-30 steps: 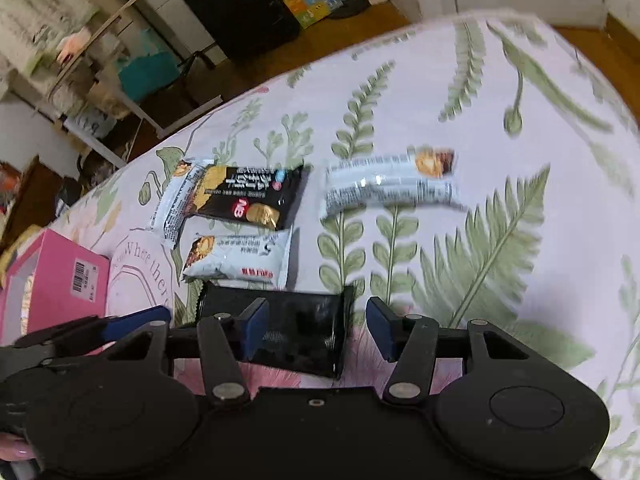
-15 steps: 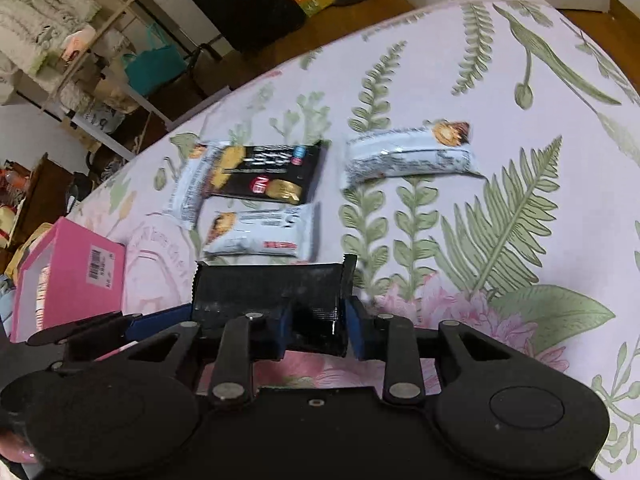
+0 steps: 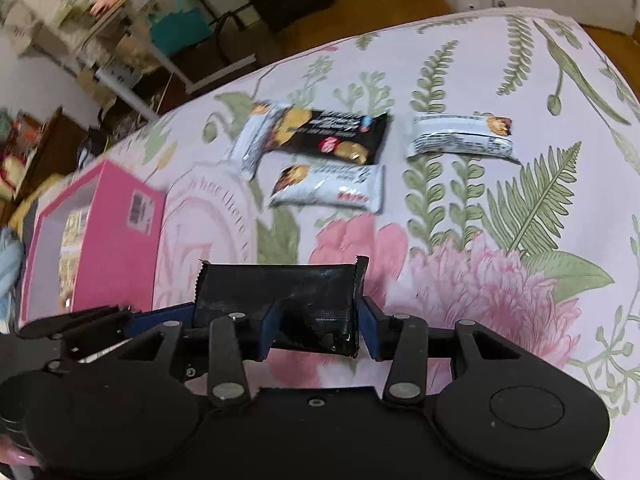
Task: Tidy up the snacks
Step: 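Carry the black bar into the pink box and open the right gripper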
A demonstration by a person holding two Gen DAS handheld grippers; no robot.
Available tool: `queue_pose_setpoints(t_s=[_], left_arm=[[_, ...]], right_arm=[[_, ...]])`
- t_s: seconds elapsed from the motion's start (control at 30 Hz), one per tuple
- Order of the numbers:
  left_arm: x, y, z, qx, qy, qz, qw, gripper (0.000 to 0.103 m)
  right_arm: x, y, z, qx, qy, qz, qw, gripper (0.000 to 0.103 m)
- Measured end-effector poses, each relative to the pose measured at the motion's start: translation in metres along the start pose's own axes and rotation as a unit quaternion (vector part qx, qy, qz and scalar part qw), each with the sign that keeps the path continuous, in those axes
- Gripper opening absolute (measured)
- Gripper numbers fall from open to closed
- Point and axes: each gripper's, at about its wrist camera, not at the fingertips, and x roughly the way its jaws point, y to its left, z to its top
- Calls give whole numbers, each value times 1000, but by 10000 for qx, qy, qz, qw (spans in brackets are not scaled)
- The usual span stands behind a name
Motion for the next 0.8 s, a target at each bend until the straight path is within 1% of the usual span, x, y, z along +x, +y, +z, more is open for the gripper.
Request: queue_pose_setpoints(t_s=[0.07,0.1,0.27,0.43,0.6,0.67,0.8], left_arm=[[-13,-5,-4,49,-18,66,10000,53],[-22,-7,-6,89,-80,109,9999,53],[-55,-10,-13,157,-273,209,9993,53],[-92,-3,-24,187,-551,322,9978,53],[-126,22,-39,51,-773,551,9955,53],[-135,35,-45,8,-862,645,9942,53],[-151,67,-54,-244,-991,836,9913,53]], right_arm=[[-6,11,-4,-174,41,-67,9998,50],[-9,16,-6,-236,50,-71,9997,53],[-31,39,-12,-487,3,31,9988,54],[-50,68,-13,-795,-75,162,9967,54],[-57,104,-14,-1164,-33,512,9919,54],[-51,119,-14,-1332,28,633,9891,54],[-30,146,-12,-1436,253,938,9849,53]])
